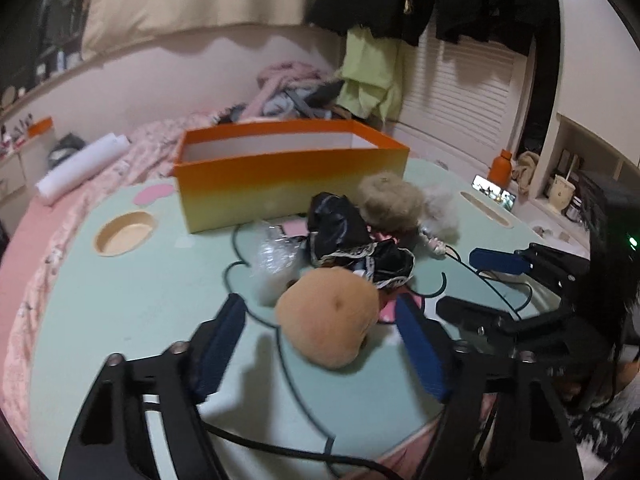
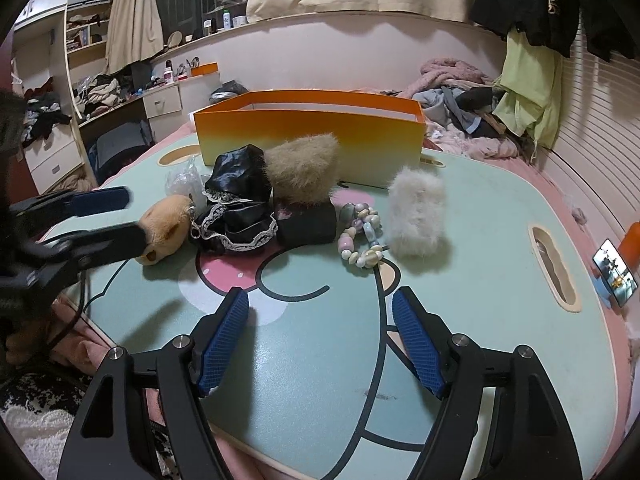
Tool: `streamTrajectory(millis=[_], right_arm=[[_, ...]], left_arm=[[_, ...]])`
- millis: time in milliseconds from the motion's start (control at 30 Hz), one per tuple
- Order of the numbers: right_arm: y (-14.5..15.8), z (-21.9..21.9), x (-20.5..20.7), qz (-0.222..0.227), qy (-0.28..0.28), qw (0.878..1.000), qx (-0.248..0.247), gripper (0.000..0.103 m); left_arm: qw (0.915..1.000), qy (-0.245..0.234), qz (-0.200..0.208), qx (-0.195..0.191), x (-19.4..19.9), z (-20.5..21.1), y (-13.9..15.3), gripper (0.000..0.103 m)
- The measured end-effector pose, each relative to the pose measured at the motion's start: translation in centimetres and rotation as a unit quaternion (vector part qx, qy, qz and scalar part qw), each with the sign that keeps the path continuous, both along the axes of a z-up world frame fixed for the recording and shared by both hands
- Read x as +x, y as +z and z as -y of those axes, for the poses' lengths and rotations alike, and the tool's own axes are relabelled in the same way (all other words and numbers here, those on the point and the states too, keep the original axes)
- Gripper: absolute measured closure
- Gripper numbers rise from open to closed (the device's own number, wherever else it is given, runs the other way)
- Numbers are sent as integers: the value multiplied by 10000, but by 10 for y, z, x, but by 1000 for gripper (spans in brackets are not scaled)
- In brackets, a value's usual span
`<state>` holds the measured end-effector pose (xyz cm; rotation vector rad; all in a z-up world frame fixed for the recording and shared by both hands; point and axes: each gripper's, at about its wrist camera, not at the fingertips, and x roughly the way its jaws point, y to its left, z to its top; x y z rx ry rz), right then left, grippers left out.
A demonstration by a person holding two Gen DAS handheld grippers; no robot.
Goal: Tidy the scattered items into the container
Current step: 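Grasp the tan round plush with the left gripper, then grasp the bead bracelet with the right gripper, then drop the tan plush into the orange box with the left gripper while the right drops the bracelet in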
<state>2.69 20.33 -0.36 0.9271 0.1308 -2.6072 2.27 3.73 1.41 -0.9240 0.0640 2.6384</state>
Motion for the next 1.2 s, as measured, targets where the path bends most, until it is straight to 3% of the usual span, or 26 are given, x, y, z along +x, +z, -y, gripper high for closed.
streamTrajectory(millis=[33,167,233,300,367,400,533,700,933,1033,1200], right_arm=[[0,0,0,-4,-3,10000,1,28],[0,-1,1,-10,-26,10000,-16,28],[0,-3,0,-10,-47,10000,-51,29],[1,-8,0,12,-20,9998,-208,29],[3,-15,-3,80,-56,9992,-386,49],[4,-20,-6,139,-105,9987,-489,52],[6,-31,-21,366,-264,9959,-786,56],[11,-13,-36,454,-175,9984,-277,57],[10,5,-60,622,-127,9970,441,76],[9,2,-54,635,17,9974,337,92],[8,-11,-40,600,124,9980,-154,92]], left_arm=[[10000,-46,68,13,-4,-3,-2,44],[9993,-128,334,-124,-13,-15,-13,45],[9994,-120,317,-118,-11,-14,-14,54],[9997,-106,202,-12,-5,-11,-10,56],[9999,-73,44,78,6,-5,-5,56],[9999,-58,-14,97,10,-3,-4,56],[9996,106,-243,-30,28,3,-3,56],[9996,152,-216,84,29,12,-3,56],[9996,134,-252,67,30,10,-3,55],[9996,150,-233,96,30,11,-3,55],[9994,181,-242,149,30,14,-1,55]])
